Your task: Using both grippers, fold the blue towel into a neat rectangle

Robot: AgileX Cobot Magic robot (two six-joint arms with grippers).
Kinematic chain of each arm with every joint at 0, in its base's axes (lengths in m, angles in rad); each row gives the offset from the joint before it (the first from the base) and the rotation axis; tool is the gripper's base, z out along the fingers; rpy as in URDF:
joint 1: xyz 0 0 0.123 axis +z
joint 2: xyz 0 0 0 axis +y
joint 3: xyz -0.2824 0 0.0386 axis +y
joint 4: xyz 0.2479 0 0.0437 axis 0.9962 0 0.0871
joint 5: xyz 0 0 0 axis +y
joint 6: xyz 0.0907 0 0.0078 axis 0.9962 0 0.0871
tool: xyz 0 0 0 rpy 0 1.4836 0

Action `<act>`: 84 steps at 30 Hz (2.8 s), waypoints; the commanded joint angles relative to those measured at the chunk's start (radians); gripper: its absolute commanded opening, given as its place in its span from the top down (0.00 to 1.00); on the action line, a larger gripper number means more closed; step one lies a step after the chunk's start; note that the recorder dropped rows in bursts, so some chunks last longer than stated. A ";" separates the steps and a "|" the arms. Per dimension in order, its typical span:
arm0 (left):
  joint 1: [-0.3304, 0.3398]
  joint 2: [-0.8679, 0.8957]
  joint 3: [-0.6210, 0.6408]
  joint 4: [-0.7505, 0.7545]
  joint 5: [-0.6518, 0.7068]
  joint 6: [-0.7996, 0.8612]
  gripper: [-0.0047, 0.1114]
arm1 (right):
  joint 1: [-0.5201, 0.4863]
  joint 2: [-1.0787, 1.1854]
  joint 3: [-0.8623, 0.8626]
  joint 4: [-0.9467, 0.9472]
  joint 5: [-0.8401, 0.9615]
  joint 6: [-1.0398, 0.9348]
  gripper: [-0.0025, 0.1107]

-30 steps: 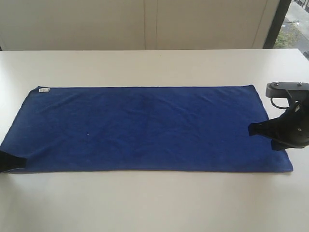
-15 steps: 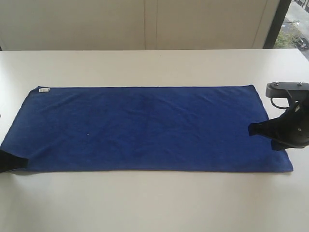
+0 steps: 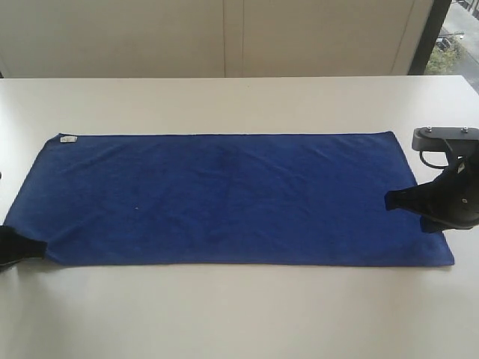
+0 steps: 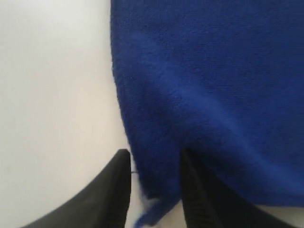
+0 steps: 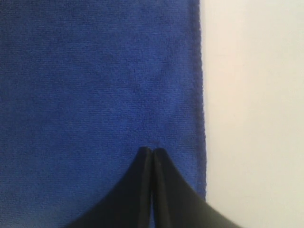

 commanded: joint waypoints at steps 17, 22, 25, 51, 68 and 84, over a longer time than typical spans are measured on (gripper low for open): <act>0.000 0.005 0.002 0.000 -0.035 -0.002 0.62 | -0.002 -0.008 0.003 -0.002 -0.011 0.004 0.98; 0.000 0.033 0.002 0.000 -0.015 -0.002 0.62 | -0.002 -0.008 0.003 -0.002 -0.011 0.004 0.98; 0.000 0.033 0.002 0.000 -0.015 -0.002 0.62 | -0.002 -0.008 0.003 -0.002 -0.011 0.004 0.98; 0.000 -0.207 0.002 0.035 -0.036 -0.002 0.62 | -0.002 -0.008 0.003 -0.002 -0.013 0.004 0.98; 0.000 -0.641 0.002 0.035 -0.101 -0.088 0.96 | -0.002 -0.008 0.003 -0.002 -0.009 0.004 0.98; 0.003 -0.812 0.006 0.140 -0.055 -0.245 0.96 | -0.002 -0.008 0.003 0.002 -0.009 0.004 0.98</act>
